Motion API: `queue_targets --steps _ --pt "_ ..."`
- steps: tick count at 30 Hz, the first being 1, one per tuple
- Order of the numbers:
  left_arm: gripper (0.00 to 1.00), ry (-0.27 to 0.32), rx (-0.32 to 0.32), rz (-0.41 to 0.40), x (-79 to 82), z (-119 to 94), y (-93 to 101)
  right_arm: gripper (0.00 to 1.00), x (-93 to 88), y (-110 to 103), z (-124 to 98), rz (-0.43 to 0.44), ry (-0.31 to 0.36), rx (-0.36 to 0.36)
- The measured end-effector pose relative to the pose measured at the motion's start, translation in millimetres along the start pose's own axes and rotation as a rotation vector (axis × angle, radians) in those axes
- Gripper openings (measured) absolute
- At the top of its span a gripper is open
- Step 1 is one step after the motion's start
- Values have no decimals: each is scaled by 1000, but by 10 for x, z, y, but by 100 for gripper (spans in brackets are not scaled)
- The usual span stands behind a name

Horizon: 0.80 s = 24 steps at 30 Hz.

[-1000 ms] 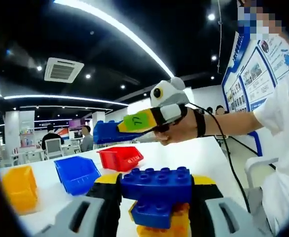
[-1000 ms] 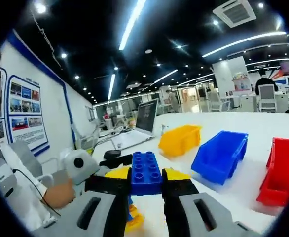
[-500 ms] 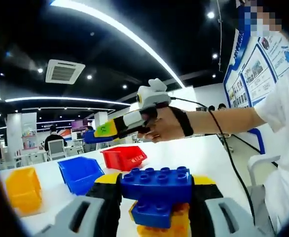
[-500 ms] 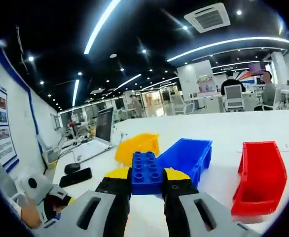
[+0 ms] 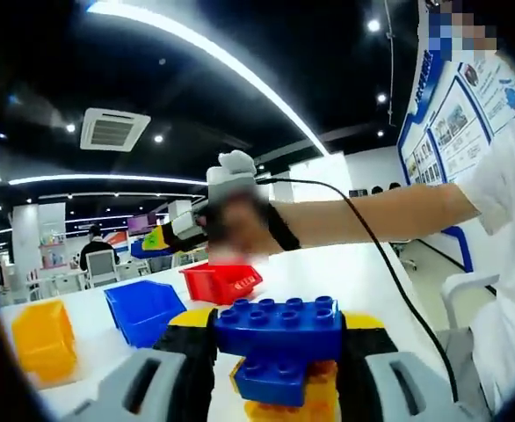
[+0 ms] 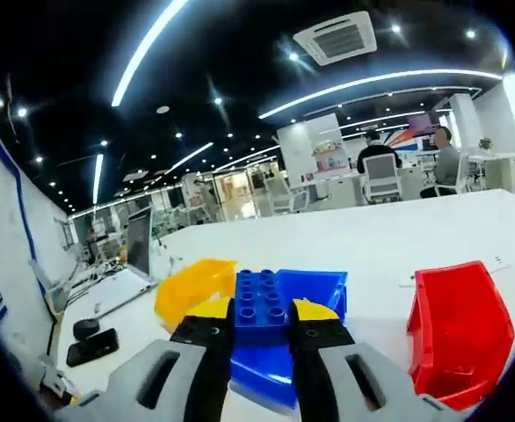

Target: Take apart the toy blocks one by one and place each separated block into its matching bin, sorting the blocks by their type until all the connected pieces are disassembled and separated into the correct bins

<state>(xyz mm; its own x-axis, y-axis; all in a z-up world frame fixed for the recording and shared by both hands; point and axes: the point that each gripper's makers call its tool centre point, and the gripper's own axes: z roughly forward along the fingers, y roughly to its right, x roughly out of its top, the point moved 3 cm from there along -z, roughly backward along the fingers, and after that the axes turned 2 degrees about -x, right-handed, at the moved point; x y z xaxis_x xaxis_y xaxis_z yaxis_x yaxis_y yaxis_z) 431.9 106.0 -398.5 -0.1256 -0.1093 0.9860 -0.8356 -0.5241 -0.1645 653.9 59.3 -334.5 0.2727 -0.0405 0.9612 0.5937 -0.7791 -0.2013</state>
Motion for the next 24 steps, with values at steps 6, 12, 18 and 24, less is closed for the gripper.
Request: queue_targets --steps 6,12,18,24 --pt "54 1 0 0 1 -2 4 26 -54 -20 153 -131 -17 -20" --pt "54 1 1 4 4 -4 6 26 -144 -6 252 -183 -45 -75" --pt "54 1 0 6 6 -3 8 26 -163 -20 274 -240 -35 -100" --pt "54 0 0 8 4 0 3 35 -151 -51 260 -350 -1 -96"
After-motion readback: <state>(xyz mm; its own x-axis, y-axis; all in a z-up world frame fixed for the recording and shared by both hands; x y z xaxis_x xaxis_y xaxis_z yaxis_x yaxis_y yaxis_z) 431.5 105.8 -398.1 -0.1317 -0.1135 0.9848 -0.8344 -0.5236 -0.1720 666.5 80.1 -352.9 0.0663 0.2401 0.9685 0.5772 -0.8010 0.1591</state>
